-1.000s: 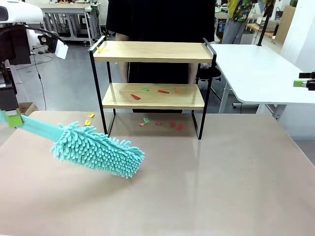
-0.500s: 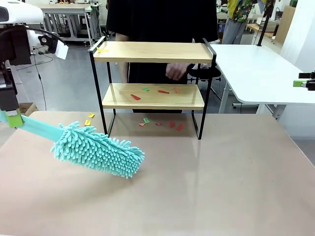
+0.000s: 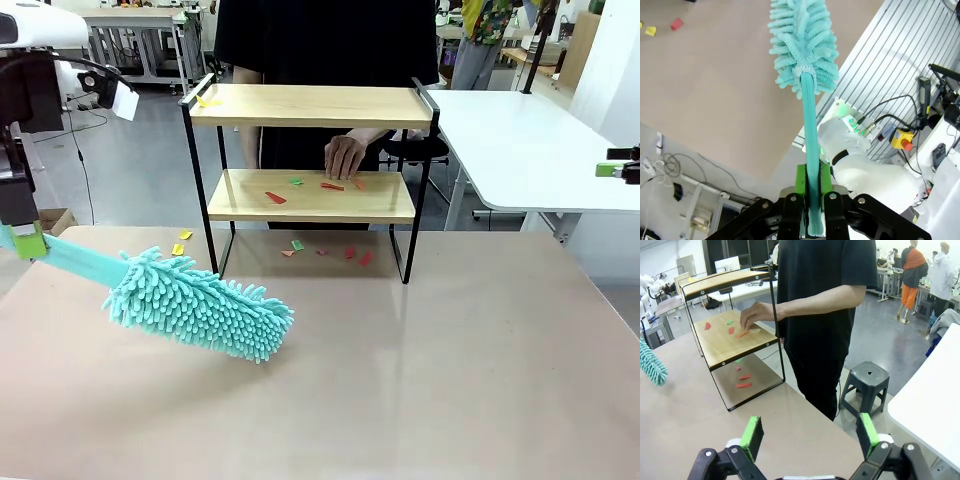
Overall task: Clean the shelf.
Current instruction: Clean the specific section of the Shelf indicated by the human with the Duster.
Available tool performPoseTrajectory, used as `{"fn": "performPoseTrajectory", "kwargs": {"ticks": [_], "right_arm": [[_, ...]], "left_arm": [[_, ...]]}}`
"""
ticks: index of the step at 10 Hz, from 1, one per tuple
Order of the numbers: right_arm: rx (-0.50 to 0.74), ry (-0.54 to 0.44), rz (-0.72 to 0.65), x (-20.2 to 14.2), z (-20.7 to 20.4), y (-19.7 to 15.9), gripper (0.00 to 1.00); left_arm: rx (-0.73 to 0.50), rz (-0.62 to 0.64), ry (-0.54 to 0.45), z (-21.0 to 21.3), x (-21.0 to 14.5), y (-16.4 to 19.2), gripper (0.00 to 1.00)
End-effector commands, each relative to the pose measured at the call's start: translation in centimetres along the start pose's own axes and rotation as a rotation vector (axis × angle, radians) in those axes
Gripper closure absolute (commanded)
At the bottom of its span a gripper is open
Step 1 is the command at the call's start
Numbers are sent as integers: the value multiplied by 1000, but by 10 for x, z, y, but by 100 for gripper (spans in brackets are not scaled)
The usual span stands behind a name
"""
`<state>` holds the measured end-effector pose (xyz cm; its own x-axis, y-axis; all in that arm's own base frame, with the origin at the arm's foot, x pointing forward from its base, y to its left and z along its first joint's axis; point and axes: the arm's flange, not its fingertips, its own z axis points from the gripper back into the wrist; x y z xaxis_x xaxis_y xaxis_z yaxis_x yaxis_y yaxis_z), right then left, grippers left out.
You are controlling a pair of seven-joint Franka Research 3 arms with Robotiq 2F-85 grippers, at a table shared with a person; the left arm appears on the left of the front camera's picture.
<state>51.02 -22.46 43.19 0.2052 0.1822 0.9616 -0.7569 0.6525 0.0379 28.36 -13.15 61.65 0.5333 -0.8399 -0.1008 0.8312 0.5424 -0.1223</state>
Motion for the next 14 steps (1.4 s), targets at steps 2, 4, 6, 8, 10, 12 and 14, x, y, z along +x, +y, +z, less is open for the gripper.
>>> {"fn": "performPoseTrajectory", "kwargs": {"ticks": [2, 4, 6, 8, 10, 12, 14], "right_arm": [[1, -3, 5, 3, -1, 1, 0], [1, -3, 5, 3, -1, 1, 0], [1, -3, 5, 3, -1, 1, 0], [1, -3, 5, 3, -1, 1, 0], [1, -3, 5, 3, -1, 1, 0], [1, -3, 5, 3, -1, 1, 0], [1, -3, 5, 3, -1, 1, 0]], "left_arm": [[3, -4, -3, 2, -1, -1, 87], [3, -4, -3, 2, -1, -1, 87], [3, -4, -3, 2, -1, -1, 87], [3, -4, -3, 2, -1, -1, 87], [0, 0, 0, 0, 0, 0, 87], [-93, -50, -163, 1, -13, -13, 87], [-202, -42, -295, 9, -15, -22, 87]]}}
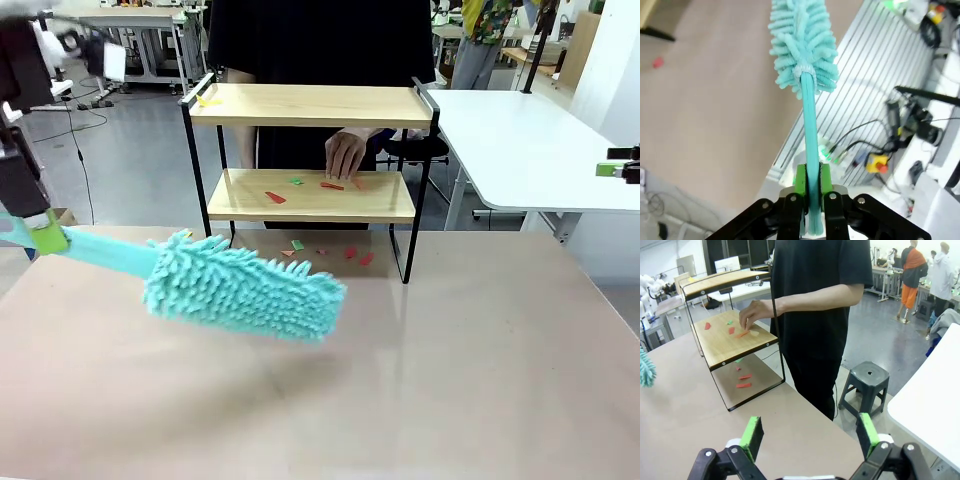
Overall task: Clean the shelf.
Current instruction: Clean the specific section of the Shelf indicated by the human with the Duster.
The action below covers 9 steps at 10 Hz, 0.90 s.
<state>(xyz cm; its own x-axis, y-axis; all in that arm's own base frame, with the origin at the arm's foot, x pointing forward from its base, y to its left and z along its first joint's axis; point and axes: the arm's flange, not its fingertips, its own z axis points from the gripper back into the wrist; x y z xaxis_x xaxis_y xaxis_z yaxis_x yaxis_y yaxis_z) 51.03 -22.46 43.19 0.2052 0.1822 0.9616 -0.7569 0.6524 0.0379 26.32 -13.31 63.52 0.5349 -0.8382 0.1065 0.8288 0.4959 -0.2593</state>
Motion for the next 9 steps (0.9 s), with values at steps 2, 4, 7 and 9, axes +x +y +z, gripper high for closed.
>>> {"fn": "performPoseTrajectory", "kwargs": {"ticks": [2, 4, 7, 9], "right_arm": [[1, -3, 5, 3, -1, 1, 0], [1, -3, 5, 3, -1, 1, 0], [1, -3, 5, 3, -1, 1, 0], [1, -3, 5, 3, -1, 1, 0]], "left_arm": [[-186, 148, -242, -3, 8, -20, 87], [-240, 249, -375, -4, 25, -40, 87], [-152, 459, -397, -15, 61, -54, 87], [-186, 406, -397, -8, 54, -47, 87]]}}
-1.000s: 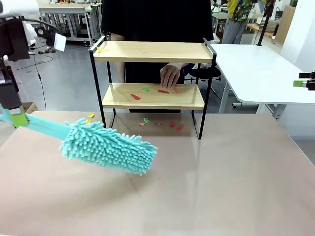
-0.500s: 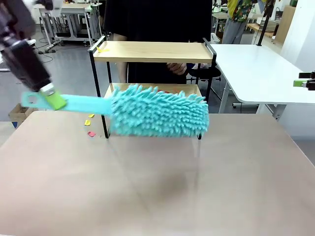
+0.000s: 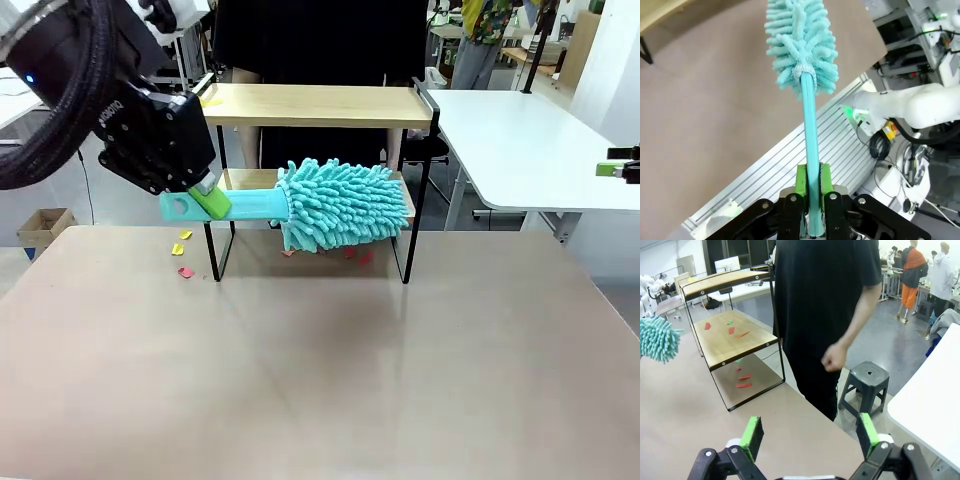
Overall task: Clean the shelf.
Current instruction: Clean the specific section of the Shelf indicated by the human with the Duster.
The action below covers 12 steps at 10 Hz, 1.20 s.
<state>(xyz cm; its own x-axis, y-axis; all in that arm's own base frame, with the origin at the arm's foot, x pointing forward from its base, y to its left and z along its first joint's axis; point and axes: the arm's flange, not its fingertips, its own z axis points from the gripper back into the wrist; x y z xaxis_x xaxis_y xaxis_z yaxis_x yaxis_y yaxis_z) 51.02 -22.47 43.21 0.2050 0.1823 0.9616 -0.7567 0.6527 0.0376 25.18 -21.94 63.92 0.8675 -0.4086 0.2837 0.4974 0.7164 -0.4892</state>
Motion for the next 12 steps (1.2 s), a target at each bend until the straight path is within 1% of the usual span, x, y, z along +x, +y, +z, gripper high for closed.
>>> {"fn": "performPoseTrajectory", "kwargs": {"ticks": [1, 2, 3, 4, 6, 9, 10, 12], "right_arm": [[2, -3, 4, 3, -1, 1, 0], [2, -3, 4, 3, -1, 1, 0], [2, -3, 4, 3, -1, 1, 0], [2, -3, 4, 3, -1, 1, 0], [2, -3, 4, 3, -1, 1, 0], [2, -3, 4, 3, -1, 1, 0], [2, -3, 4, 3, -1, 1, 0], [2, -3, 4, 3, -1, 1, 0]], "left_arm": [[-41, -28, -9, 14, -5, 9, 87], [0, 0, 0, 0, 0, 0, 87], [43, 69, -74, -9, 15, -18, 87], [78, 94, -105, -20, 29, -30, 87], [133, 159, -164, -40, 47, -41, 87], [111, 233, -227, -75, 77, -50, 87], [140, 268, -281, -89, 87, -56, 87], [172, 298, -343, -123, 110, -74, 87]]}}
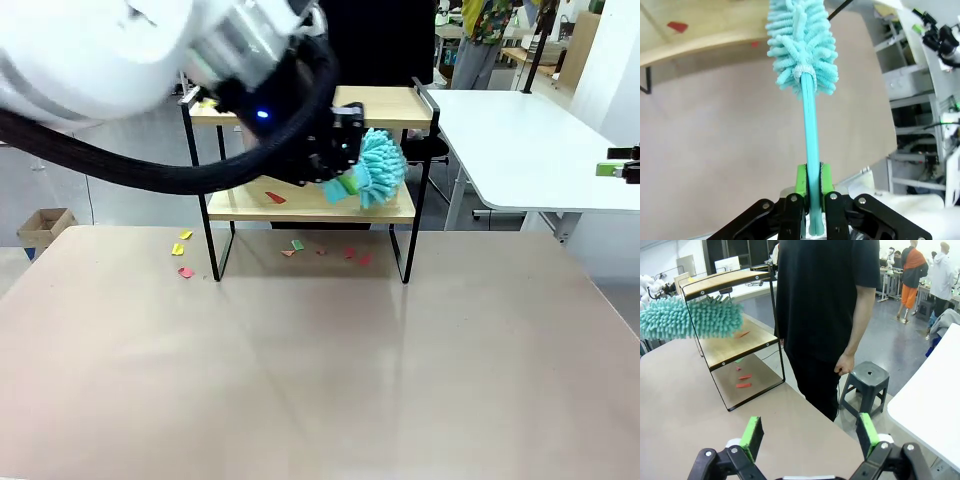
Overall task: Clean the shelf.
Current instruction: Clean the specific section of the Shelf indicated by the human with the Duster.
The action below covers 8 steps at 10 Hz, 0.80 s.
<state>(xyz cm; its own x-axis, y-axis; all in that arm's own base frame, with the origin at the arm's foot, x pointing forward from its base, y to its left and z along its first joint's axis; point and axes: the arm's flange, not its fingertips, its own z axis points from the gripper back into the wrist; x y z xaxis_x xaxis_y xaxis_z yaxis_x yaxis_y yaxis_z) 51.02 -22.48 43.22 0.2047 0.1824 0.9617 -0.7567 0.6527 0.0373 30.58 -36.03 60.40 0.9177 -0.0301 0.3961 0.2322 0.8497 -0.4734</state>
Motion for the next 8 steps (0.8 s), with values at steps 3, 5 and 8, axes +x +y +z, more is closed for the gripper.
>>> {"fn": "performPoseTrajectory", "kwargs": {"ticks": [3, 5, 8], "right_arm": [[2, -3, 4, 2, -1, 1, 0], [2, -3, 4, 2, -1, 1, 0], [2, -3, 4, 2, -1, 1, 0]], "left_arm": [[145, 29, -119, -68, 9, -55, 87], [230, 61, -186, -99, 10, -66, 87], [234, 75, -257, -124, 15, -78, 87]]}}
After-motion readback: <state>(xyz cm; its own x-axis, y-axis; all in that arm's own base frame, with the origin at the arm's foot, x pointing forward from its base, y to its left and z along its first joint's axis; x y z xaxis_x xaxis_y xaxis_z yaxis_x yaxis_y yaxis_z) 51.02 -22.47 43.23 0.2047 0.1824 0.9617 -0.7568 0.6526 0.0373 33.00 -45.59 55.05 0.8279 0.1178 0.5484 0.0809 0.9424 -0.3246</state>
